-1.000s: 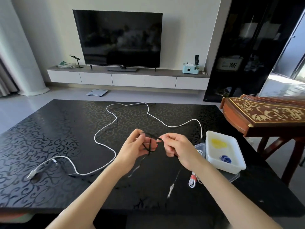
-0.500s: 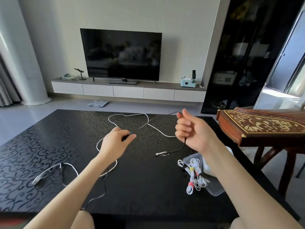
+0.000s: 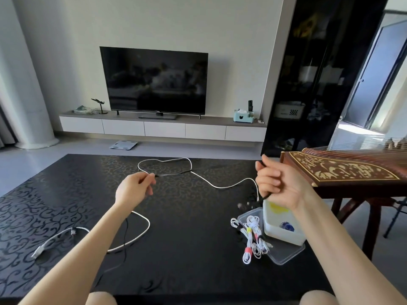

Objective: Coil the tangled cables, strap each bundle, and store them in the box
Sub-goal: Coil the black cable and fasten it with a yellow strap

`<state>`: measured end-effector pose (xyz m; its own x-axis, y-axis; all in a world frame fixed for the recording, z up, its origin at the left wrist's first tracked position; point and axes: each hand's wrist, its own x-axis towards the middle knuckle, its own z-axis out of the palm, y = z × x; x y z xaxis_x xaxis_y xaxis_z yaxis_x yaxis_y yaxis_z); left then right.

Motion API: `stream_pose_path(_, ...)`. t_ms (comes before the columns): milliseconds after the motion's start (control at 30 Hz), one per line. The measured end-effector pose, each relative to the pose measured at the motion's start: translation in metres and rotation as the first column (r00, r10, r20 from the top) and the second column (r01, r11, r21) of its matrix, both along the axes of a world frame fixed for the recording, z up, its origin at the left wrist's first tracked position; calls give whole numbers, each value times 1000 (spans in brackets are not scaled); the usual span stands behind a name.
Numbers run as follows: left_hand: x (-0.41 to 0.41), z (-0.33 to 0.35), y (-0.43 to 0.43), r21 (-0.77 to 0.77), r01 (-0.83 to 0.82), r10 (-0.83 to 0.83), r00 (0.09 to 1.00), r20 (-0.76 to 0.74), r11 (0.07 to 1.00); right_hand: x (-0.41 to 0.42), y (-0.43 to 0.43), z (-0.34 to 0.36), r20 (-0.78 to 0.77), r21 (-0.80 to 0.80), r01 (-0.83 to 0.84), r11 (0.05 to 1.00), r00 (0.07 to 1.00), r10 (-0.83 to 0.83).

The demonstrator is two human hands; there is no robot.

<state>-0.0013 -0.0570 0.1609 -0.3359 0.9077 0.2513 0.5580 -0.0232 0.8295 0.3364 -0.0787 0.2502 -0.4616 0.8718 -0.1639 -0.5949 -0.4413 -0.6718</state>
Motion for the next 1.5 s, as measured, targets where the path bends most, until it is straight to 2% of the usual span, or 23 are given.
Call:
stream_pose_path(33, 1, 6, 4, 1, -90, 89, 981, -170, 996, -3, -3, -2, -1, -10, -23, 1000, 1000, 23)
stream_pose_path(100, 10, 18, 12, -36, -133, 109, 917, -385, 990, -13, -9, -6, -52, -54, -35, 998, 998, 33)
stream_pose_path(167, 30, 27, 16, -74, -88, 39, 861, -507, 993, -27, -12, -9, -115, -120, -12, 993, 993, -2)
stream_pose_path(200, 42, 31, 14, -45, -52, 21, 854, -520, 998, -34, -13, -10, -134, -150, 7, 989, 991, -28)
stream_pose_path(300, 78, 39, -9, 163, 106, -48, 944, -325, 981, -53, -12, -17, -118, -187, 52, 981, 990, -75)
stream_pose_path(333, 88, 37, -19, 181, 162, -111, 958, -263, 970, -59, -11, -21, -97, -195, 57, 979, 992, -77)
stream_pose_path(500, 117, 21, -60, -57, 428, -431, 898, -86, 902, -78, -8, -40, -17, -174, 87, 981, 996, -91)
stream_pose_path(667, 119, 10, -72, -171, 468, -466, 883, 58, 867, -82, -6, -56, 201, -45, 50, 998, 979, -40)
stream_pose_path(733, 115, 7, -74, -156, 488, -470, 871, 140, 859, -82, -4, -62, 365, 35, 108, 994, 924, -113)
stream_pose_path(800, 109, 7, -74, -126, 484, -465, 872, 153, 866, -80, -5, -67, 558, 182, 183, 966, 790, -254)
stream_pose_path(867, 103, 7, -75, -87, 495, -482, 866, 133, 865, -77, -6, -73, 623, 330, 240, 913, 671, -402)
stream_pose_path(933, 98, 8, -74, -64, 483, -479, 875, 75, 873, -77, -12, -74, 600, 439, 243, 865, 638, -483)
stream_pose_path(967, 95, 7, -73, -70, 458, -459, 888, 1, 886, -77, -15, -73, 588, 487, 238, 840, 622, -517)
stream_pose_path(1100, 94, 5, -64, -111, 193, -221, 890, -398, 975, -86, -32, -74, 571, 637, 196, 745, 530, -627)
stream_pose_path(1167, 101, 3, -60, -97, 89, -125, 872, -473, 991, -97, -46, -83, 597, 667, 139, 732, 489, -636)
stream_pose_path(1233, 108, 1, -58, -121, 62, -114, 862, -494, 991, -102, -52, -89, 619, 622, 156, 768, 502, -603)
stream_pose_path(1300, 108, 0, -58, -162, 126, -176, 923, -343, 979, -93, -47, -86, 613, 603, 208, 770, 498, -614)
stream_pose_path(1333, 104, 2, -60, -177, 196, -227, 958, -175, 964, -85, -43, -84, 616, 643, 212, 736, 429, -661)
stream_pose_path(1367, 98, 5, -62, -177, 283, -282, 959, 33, 943, -75, -38, -82, 614, 706, 194, 681, 310, -726)
stream_pose_path(1400, 92, 9, -65, -158, 385, -344, 909, 236, 909, -67, -35, -79, 589, 770, 163, 617, 192, -785)
stream_pose_path(1433, 86, 13, -67, -119, 493, -413, 819, 398, 862, -61, -33, -77, 538, 822, 128, 555, 146, -830)
stream_pose_path(1467, 81, 19, -69, -67, 585, -479, 719, 503, 808, -58, -30, -77, 503, 849, 77, 523, 189, -843)
stream_pose_path(1500, 78, 25, -71, -20, 655, -534, 633, 560, 756, -57, -27, -77, 506, 844, 14, 536, 309, -805)
